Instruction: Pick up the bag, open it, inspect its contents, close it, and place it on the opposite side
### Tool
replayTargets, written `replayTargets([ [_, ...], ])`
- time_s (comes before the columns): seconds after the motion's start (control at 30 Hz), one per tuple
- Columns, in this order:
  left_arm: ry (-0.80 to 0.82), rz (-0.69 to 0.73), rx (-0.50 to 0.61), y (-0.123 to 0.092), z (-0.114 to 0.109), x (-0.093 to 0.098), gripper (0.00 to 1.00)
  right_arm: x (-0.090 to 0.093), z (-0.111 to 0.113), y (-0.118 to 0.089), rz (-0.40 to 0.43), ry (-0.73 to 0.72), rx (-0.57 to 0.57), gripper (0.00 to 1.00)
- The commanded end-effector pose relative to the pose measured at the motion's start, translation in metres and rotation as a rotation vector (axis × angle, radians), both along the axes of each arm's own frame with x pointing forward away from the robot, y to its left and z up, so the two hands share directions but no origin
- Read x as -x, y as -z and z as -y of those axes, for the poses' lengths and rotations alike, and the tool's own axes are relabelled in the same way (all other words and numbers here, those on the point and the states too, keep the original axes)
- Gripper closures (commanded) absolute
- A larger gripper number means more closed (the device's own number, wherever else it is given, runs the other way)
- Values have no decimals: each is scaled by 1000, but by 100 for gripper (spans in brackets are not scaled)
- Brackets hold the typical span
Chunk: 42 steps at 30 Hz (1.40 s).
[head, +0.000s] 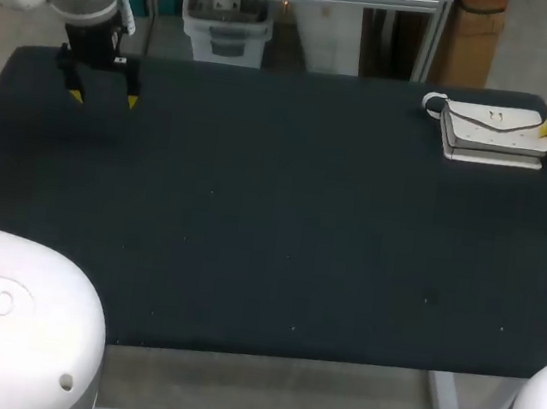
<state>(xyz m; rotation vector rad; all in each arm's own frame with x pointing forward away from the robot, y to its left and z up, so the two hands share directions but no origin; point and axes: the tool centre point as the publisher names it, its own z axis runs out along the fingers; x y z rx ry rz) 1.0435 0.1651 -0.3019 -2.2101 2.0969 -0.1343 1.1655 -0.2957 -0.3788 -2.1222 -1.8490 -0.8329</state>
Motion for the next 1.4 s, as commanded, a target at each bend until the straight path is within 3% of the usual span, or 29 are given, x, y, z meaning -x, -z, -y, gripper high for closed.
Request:
replayTargets([
  [0.03, 0, -5, -2, 1, 1, -2, 0, -6, -2, 4, -57, -43, -7, 100],
  [0.07, 1, -5, -2, 1, 0, -2, 0, -6, -2, 4, -58, -43, -7, 100],
  [0.13, 2, -4, -4, 1, 0, -1, 0, -5, -2, 3, -58, -37, -11, 40],
  [0.17, 1, -3, -5, 1, -1, -1, 0, -5, -2, 2, -57, -35, -11, 0],
  [0.43, 6, 7, -13, -1, -3, 0, 0, 2, 1, -21, -15, -4, 46, 0],
  [0.73, 9, 19, -31, -4, -4, 2, 0, 20, -7, -61, 30, -6, 156, 0],
  [1.13, 23, 85, -74, -15, -8, 9, 0, 63, -35, -96, 26, -24, 229, 0],
  [1.4, 25, -1, 4, -19, -13, 6, 0, 93, -53, -110, 29, -29, 249, 0],
])
